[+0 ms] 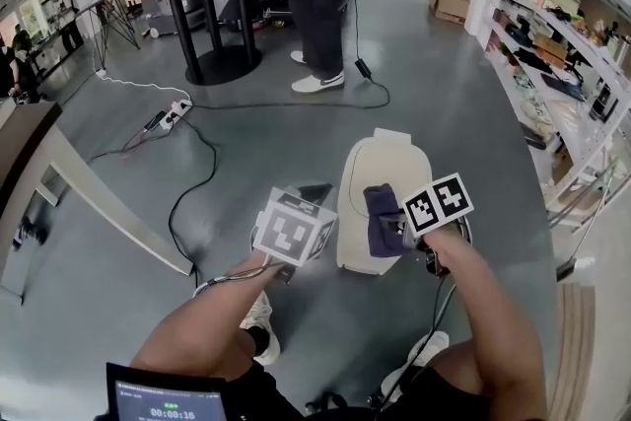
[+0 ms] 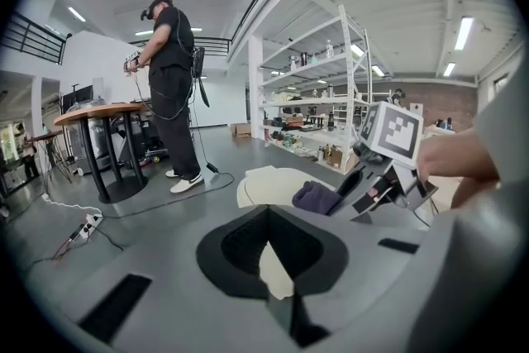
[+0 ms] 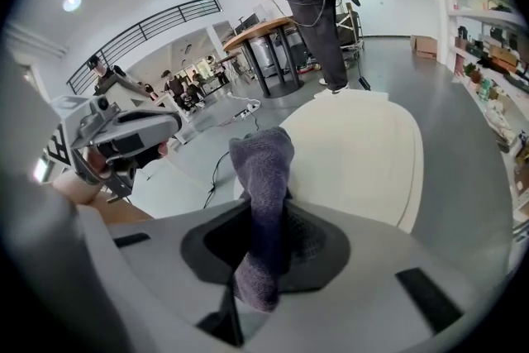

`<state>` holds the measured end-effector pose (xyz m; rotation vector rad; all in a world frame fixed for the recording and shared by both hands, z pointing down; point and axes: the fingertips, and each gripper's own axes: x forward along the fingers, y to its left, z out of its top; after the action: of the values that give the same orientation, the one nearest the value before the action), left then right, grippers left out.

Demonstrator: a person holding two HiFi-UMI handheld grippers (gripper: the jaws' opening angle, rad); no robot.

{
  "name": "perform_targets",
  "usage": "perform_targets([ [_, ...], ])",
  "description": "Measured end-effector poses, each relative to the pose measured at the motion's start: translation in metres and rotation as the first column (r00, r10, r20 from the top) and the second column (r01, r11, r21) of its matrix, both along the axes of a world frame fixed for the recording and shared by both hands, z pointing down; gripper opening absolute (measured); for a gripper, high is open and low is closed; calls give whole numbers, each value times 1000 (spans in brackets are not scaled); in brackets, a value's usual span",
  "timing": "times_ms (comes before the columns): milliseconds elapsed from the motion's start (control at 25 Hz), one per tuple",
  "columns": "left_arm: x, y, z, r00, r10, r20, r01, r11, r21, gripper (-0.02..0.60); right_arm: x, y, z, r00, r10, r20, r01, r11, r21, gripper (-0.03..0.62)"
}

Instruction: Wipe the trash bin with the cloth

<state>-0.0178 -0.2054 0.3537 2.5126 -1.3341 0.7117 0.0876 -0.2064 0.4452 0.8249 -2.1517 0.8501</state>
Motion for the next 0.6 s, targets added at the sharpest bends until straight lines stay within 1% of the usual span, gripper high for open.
perform_targets([
  [160,2,7,3,1000,-4,11,4,1000,-13,-3,23,3,-1,999,20,-37,-19,1000,20,75],
  [400,24,23,4,999,24,21,-24,1000,-17,-2,66,7,-2,994,106,-19,-106,994,25,75],
  [520,22,32,5,1000,7,12,-7,1000,-14,-3,80,6,4,991,136,-20,-135,990,35,75],
  [600,25,33,3,1000,-1,1,1,1000,-12,-2,92,6,5,986,166,1,-166,986,23,75],
])
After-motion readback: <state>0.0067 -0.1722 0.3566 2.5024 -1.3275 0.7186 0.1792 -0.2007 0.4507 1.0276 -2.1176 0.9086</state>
